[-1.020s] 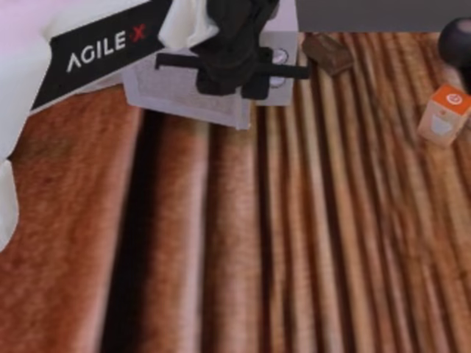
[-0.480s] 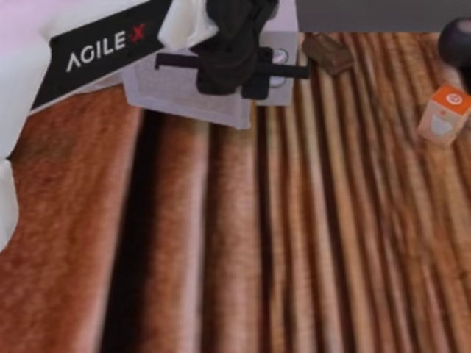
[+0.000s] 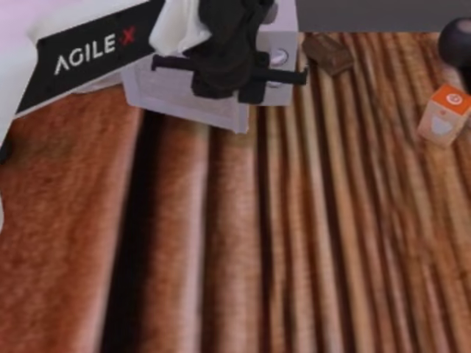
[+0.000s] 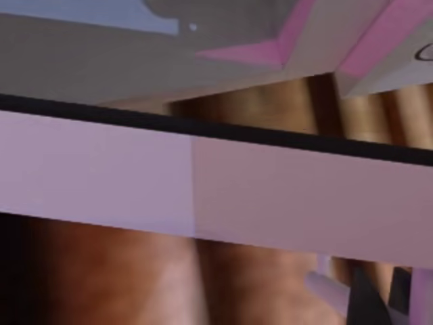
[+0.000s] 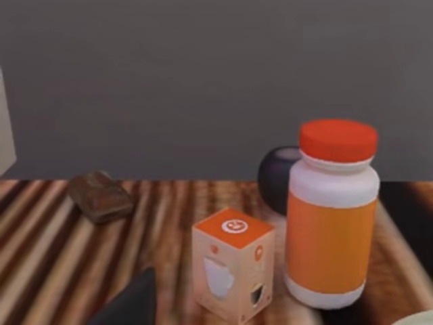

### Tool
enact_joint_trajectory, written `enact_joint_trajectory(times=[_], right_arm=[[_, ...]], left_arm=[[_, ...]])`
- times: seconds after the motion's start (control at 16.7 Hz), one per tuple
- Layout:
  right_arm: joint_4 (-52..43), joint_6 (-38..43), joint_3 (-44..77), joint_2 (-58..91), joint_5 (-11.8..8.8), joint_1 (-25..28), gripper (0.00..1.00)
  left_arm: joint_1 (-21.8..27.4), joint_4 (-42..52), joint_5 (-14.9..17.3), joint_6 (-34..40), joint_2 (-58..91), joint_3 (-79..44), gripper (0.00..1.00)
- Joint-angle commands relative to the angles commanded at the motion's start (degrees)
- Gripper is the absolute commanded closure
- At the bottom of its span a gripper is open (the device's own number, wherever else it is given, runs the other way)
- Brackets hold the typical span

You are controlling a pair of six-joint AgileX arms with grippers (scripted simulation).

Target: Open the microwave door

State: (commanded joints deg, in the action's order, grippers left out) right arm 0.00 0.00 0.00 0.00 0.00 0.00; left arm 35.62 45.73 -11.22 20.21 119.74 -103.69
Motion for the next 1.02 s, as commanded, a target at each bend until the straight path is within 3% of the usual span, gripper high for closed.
enact_joint_trajectory(times=[0.24,1.02], right_arm=[[0.0,0.0,0.0,0.0,0.0,0.0,0.0],[0.0,0.0,0.0,0.0,0.0,0.0,0.0]], left_arm=[[-0.71,-2.06,1.46,-3.2,-2.85,4.14,1.0],[-0.72,-2.08,1.48,-3.24,-2.88,4.19,1.0]])
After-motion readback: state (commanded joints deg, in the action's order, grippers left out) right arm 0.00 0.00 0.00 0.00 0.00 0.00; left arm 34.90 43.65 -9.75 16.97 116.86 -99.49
